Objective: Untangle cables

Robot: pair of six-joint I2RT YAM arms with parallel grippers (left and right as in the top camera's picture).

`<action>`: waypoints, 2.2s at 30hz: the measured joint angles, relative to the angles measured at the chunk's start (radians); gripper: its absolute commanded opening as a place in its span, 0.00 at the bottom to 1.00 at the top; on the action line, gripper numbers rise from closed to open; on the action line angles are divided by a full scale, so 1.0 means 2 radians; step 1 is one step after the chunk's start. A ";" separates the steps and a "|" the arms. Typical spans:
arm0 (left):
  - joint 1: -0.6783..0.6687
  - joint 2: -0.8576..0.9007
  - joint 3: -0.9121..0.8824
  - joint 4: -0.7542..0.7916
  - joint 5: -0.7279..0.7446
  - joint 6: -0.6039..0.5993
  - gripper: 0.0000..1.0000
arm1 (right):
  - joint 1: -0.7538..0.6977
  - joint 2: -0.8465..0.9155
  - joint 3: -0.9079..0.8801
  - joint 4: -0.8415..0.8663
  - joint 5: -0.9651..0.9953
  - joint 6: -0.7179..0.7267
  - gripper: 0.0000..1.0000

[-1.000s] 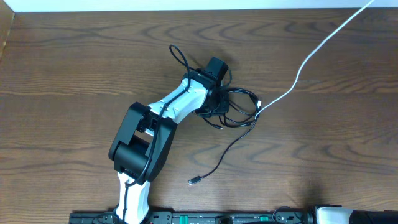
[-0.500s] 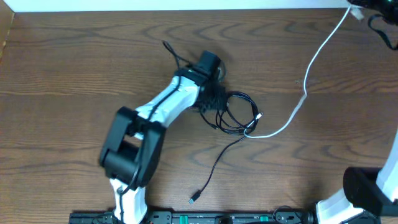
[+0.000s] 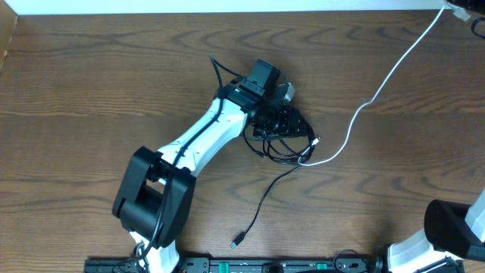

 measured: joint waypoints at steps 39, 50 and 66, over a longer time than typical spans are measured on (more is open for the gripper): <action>-0.102 0.034 -0.043 0.012 -0.029 0.361 0.19 | 0.000 0.000 0.000 -0.022 -0.010 -0.005 0.01; -0.060 0.023 -0.031 0.016 -0.038 0.279 0.07 | 0.000 0.000 0.000 -0.076 -0.004 -0.025 0.01; 0.045 -0.204 0.023 0.150 -0.001 0.075 0.07 | 0.007 0.000 -0.154 -0.101 -0.034 -0.098 0.01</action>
